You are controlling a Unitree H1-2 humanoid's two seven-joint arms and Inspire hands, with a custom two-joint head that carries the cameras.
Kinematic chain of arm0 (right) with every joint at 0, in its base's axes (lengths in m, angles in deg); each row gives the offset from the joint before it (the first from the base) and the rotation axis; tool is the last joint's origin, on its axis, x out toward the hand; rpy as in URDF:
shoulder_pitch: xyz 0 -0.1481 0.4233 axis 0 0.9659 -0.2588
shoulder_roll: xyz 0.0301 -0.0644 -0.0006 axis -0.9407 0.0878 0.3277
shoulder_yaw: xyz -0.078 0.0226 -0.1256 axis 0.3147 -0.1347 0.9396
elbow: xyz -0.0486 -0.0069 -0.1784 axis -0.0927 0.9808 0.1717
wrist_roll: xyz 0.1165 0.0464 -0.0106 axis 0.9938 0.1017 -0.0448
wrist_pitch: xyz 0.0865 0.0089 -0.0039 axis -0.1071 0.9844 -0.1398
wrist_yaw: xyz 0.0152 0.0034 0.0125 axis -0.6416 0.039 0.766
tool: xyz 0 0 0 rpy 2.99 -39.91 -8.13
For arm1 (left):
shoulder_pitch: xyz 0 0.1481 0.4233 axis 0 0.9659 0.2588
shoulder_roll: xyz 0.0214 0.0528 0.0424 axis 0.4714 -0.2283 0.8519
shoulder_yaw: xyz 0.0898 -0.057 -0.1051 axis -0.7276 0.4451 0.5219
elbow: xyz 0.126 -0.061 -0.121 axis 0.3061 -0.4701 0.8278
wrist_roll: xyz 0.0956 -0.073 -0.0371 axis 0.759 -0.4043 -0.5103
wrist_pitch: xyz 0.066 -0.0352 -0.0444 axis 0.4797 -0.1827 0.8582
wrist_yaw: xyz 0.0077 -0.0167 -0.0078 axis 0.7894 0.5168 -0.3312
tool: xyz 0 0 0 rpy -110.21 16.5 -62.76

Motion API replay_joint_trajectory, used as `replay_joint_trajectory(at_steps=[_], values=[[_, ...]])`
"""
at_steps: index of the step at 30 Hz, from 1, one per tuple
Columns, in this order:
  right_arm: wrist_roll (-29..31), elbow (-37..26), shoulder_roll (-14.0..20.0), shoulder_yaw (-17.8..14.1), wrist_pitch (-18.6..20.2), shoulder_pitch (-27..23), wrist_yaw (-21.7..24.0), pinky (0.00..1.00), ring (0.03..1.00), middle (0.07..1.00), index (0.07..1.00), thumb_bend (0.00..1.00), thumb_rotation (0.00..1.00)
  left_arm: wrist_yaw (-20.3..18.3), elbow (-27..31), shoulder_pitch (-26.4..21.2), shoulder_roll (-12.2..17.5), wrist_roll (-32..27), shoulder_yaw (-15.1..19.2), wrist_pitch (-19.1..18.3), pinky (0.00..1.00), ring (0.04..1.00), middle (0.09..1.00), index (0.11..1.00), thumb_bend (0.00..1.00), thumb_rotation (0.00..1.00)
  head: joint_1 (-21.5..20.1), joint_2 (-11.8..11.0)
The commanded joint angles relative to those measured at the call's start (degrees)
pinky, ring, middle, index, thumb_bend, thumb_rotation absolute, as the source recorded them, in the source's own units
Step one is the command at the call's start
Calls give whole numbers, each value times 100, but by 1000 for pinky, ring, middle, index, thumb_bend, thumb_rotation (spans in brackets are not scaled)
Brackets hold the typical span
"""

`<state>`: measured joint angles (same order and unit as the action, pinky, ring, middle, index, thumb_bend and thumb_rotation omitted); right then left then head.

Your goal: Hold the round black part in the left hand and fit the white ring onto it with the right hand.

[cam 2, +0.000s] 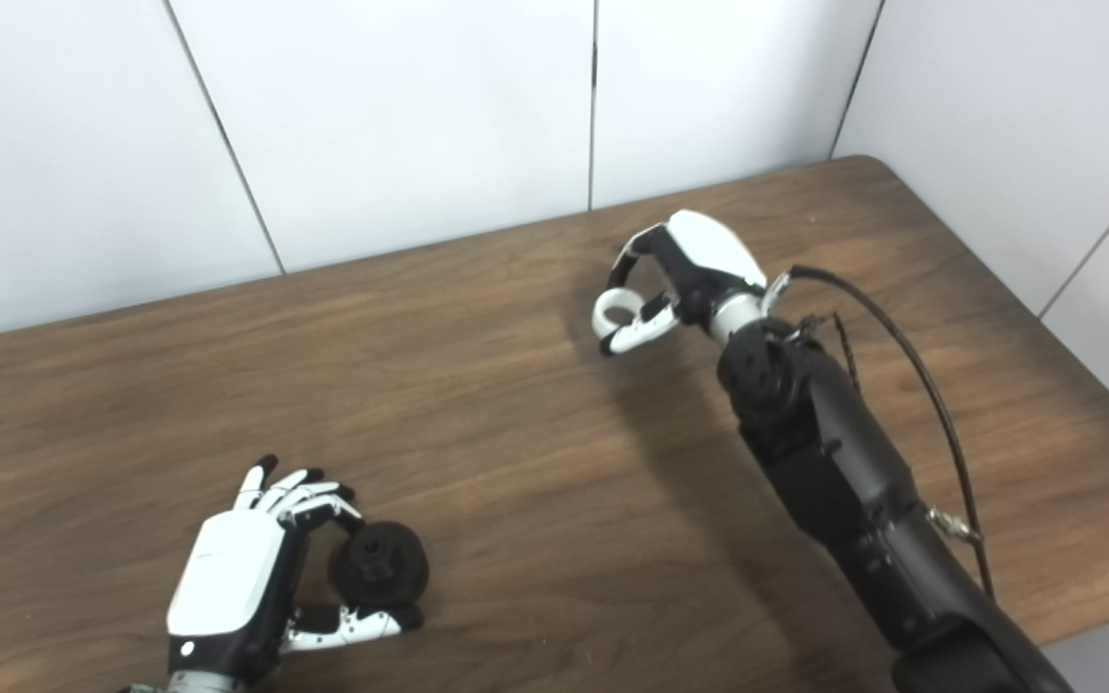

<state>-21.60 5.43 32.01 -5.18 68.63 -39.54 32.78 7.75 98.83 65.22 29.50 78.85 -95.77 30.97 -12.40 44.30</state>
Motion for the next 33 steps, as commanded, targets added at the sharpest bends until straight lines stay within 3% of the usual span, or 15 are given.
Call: replay_joint_trajectory(at_steps=[1,17,26,33], values=[[-87,-510,44,37,-11,-61,137,934,941,825,486,521,131,-100,16,15,3,152,-48,-74,1000,862,746,484,524,55,93,10],[-453,-2317,-603,482,12,387,1347,935,918,814,484,523,133,-59,-27,-4,-198,428,-243,-228,1000,865,752,484,524,55,778,82],[-451,-2840,-968,429,16,498,1979,936,916,813,484,522,131,-61,-65,-34,-276,529,-347,-319,1000,868,754,483,524,56,922,115],[-558,-2938,-1217,536,2,658,2125,956,915,817,484,522,130,-102,-67,-57,-326,550,-405,-408,1000,872,755,483,524,56,985,126]])
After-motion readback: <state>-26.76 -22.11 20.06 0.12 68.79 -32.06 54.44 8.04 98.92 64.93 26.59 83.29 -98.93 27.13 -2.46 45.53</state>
